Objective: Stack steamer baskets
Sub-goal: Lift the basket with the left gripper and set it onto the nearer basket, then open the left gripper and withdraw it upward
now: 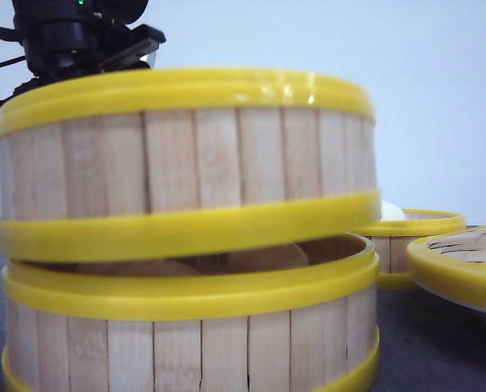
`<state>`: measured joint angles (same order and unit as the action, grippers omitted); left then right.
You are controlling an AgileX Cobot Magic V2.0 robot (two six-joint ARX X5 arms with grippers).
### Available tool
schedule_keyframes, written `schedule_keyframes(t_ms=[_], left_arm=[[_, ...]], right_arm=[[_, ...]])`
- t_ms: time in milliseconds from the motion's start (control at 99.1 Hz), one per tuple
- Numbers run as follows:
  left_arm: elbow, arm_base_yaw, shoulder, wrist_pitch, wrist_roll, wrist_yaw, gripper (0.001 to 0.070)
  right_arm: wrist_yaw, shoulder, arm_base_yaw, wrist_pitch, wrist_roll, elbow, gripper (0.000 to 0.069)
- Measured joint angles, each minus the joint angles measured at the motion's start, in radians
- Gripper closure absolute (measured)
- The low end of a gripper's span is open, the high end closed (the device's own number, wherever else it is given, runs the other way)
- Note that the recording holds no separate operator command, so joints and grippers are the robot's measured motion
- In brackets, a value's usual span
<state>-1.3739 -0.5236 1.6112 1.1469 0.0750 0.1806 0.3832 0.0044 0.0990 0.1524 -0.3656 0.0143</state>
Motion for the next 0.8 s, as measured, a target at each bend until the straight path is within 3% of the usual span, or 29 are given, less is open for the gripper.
schedule_keyframes(t_ms=[716,797], left_arm=[[0.002,-0.025,0.03,-0.023,0.022,-0.036,0.0684],[0.002,-0.025,0.03,-0.031,0.026,-0.032,0.0633]], right_arm=[[0.004,0.0,0.0,0.0,-0.009,0.0,0.0681],[0.004,0.0,0.0,0.0,-0.009,0.0,0.0681]])
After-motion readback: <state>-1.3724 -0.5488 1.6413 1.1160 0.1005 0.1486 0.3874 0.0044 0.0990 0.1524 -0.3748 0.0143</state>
